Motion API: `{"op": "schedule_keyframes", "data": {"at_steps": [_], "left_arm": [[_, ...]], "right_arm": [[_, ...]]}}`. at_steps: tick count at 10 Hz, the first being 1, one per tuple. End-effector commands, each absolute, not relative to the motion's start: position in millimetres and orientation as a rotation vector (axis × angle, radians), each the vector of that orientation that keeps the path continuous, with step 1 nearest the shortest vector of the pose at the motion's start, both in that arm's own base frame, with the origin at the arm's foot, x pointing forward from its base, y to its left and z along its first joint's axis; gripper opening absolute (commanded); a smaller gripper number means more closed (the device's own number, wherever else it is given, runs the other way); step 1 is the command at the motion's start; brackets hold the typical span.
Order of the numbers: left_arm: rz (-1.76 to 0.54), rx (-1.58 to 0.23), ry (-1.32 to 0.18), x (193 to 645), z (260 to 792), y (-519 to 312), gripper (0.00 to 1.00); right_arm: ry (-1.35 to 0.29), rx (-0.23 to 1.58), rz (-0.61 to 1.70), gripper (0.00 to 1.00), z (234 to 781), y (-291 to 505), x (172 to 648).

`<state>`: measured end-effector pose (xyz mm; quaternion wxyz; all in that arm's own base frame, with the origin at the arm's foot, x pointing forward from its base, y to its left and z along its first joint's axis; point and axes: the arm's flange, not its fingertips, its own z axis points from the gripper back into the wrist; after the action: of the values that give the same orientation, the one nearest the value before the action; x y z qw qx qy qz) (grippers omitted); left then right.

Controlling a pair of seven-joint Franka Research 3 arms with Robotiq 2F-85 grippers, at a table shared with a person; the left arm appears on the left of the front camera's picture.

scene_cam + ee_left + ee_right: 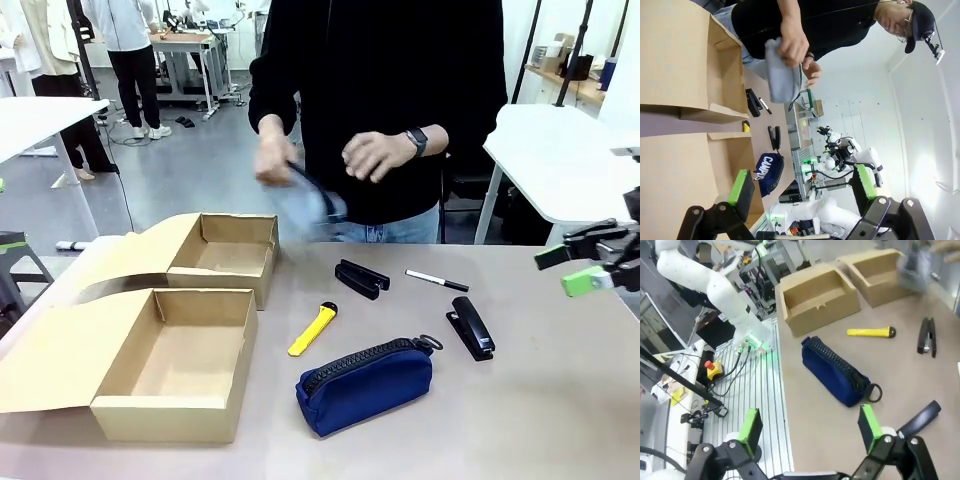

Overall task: Place items inside the box.
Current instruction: Pick up a Pencil pouch or Stapler and place it inside the Mailer Box closest to the robot.

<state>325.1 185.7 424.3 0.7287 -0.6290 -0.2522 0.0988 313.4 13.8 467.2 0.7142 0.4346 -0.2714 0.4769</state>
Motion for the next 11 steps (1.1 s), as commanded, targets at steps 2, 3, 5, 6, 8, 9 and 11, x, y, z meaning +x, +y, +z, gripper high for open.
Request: {"op": "schedule_keyframes", "data": {"at_steps": [2,3,5,6,8,9,11], "left_arm": [[0.194,-1.392,-0.571,323,424,186,1.0],[0.194,-1.392,-0.571,323,424,186,1.0],[0.194,-1.392,-0.571,323,424,186,1.0],[0.194,-1.392,-0.571,323,424,186,1.0],[0.194,-1.392,-0.571,323,424,186,1.0],[0.194,-1.392,-0.571,323,424,186,1.0],[0.194,-1.392,-0.571,323,424,186,1.0]], "right_arm": [[-0.601,0.963,1.057,1.0,467,14,313],[-0.548,0.84,1.223,1.0,470,54,321],[-0.47,0.648,1.562,1.0,465,157,342],[-0.45,0.48,1.718,1.0,459,212,341],[-0.498,0.28,1.898,1.0,460,277,318],[-0.368,0.334,1.972,1.0,457,285,306],[-0.43,0.449,1.834,1.0,468,280,300]]}}
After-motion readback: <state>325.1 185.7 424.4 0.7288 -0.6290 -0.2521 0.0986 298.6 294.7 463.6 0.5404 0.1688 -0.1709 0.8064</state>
